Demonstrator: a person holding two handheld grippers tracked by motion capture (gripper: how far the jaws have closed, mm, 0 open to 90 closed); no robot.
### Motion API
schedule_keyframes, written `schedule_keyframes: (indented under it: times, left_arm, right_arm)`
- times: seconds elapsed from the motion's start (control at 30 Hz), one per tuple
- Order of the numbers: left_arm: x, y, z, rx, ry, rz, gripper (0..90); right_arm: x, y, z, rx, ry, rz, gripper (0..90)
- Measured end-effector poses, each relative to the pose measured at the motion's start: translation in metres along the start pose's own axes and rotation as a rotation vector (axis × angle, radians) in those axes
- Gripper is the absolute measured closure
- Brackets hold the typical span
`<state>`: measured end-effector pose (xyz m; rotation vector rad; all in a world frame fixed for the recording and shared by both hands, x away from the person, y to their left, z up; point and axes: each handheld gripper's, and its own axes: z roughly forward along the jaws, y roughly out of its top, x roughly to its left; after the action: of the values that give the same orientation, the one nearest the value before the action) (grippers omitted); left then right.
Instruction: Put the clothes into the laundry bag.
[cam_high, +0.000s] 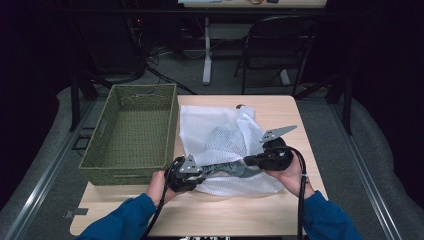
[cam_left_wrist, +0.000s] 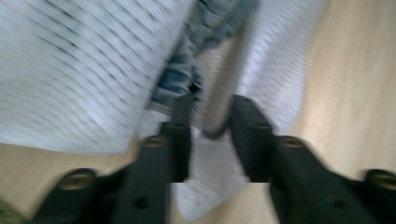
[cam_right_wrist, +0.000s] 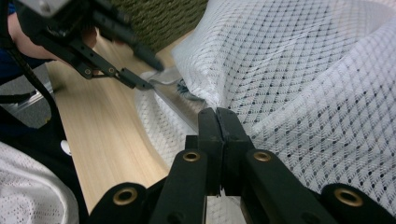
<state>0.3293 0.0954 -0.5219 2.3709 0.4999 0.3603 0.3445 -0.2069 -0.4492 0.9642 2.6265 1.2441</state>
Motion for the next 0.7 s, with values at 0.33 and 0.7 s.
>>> schedule_keyframes:
  times: [0.33, 0.7]
  left_arm:
    - [-0.006, 0.017, 0.017, -0.003, 0.259, 0.056, 61.1]
    - [0.013, 0.013, -0.021, -0.059, 0.082, 0.042, 90.0]
  right_arm:
    - [0.002, -0.001, 0.005, 0.015, -0.001, 0.002, 89.8]
    - [0.007, -0.004, 0.017, 0.141, -0.035, -0.030, 88.0]
